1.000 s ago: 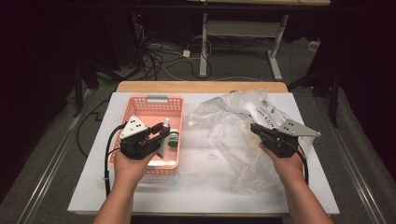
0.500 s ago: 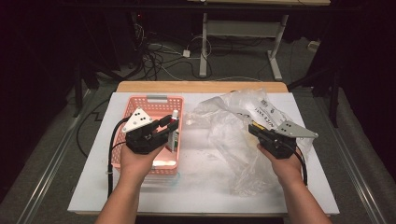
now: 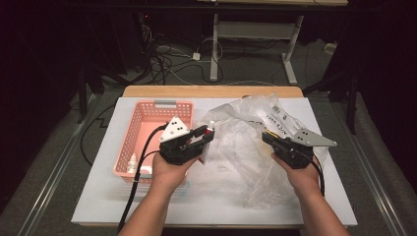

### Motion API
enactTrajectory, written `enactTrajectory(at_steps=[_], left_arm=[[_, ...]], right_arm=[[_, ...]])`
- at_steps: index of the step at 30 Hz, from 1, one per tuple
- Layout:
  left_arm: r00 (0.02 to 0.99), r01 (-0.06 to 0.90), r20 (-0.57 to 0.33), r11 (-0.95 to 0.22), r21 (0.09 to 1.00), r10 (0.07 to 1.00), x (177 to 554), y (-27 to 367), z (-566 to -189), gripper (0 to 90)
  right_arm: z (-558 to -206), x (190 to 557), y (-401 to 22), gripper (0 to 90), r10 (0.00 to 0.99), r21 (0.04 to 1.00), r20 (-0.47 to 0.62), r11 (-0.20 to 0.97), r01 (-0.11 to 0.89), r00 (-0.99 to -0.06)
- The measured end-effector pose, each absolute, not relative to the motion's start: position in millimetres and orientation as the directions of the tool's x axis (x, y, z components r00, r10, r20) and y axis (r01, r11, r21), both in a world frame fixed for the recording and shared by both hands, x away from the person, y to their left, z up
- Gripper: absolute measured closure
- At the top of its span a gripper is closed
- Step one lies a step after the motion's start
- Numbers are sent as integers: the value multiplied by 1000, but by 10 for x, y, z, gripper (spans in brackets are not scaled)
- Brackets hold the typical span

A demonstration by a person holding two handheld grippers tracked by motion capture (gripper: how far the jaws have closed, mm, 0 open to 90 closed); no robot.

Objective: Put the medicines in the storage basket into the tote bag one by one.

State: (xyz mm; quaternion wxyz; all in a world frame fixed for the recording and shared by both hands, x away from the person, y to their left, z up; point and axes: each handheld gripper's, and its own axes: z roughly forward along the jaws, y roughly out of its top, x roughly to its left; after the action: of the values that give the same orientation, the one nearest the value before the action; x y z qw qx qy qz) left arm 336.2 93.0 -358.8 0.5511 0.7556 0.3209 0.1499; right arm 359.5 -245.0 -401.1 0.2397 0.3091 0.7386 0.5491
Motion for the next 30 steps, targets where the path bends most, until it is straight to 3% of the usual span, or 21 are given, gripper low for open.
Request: enactTrajectory(at_steps=[30], left_arm=[[792, 329, -104, -277, 903, 601, 3600, 28, -3992, 665]], right_arm=[[-3950, 3472, -2610, 900, 739, 968, -11, 177, 178, -674]])
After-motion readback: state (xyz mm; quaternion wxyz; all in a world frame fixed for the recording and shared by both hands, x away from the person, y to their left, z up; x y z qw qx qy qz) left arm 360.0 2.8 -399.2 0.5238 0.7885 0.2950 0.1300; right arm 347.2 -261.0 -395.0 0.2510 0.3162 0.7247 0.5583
